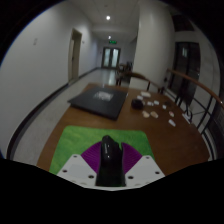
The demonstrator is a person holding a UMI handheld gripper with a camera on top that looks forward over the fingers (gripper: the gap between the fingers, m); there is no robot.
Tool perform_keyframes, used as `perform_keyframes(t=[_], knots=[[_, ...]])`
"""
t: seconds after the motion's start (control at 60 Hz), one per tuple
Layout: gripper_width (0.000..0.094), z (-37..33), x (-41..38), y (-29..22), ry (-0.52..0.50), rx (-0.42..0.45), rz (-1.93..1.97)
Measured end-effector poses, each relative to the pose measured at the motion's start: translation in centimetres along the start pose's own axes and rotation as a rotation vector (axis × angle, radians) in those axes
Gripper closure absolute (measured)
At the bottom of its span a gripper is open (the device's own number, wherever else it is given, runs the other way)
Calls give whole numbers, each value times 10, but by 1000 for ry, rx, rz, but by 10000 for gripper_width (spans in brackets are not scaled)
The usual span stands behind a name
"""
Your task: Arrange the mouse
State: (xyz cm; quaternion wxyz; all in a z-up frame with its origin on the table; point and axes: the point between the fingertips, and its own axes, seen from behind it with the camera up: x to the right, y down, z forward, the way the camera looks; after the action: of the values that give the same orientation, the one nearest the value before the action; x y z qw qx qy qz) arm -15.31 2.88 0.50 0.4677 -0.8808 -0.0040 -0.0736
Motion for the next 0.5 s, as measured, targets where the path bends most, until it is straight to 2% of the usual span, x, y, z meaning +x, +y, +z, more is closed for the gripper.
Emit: perform_keyframes(t=[0.017, 0.167, 0.2, 0.233, 0.283, 0.333, 0.5], knots=[[661, 2, 0, -5, 1, 28, 8], [659, 5, 0, -4, -6, 37, 18], [578, 4, -1, -3, -6, 27, 13], [538, 3, -1, -2, -5, 14, 15], [331, -5, -7, -1, -27, -10, 10], [108, -18, -10, -7, -38, 3, 25], [79, -98, 10, -27, 76, 67, 119]])
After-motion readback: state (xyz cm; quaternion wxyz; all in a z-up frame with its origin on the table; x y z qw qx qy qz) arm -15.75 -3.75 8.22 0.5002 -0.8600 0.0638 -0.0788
